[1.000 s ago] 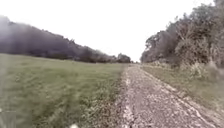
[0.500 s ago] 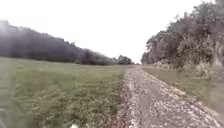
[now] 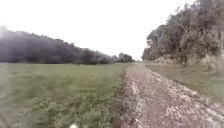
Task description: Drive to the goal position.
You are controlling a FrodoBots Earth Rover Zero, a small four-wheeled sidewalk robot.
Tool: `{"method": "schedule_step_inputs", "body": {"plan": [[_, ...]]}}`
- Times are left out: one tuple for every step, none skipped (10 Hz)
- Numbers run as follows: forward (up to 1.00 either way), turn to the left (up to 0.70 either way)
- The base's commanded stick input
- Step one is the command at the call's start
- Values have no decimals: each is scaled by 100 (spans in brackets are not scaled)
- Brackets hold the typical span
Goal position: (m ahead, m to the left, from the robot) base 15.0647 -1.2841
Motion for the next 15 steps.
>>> {"method": "schedule_step_inputs", "body": {"plan": [[70,0],[70,0],[70,0],[70,0],[70,0],[70,0],[70,0],[70,0],[70,0],[70,0],[70,0],[70,0],[70,0],[70,0],[70,0]]}}
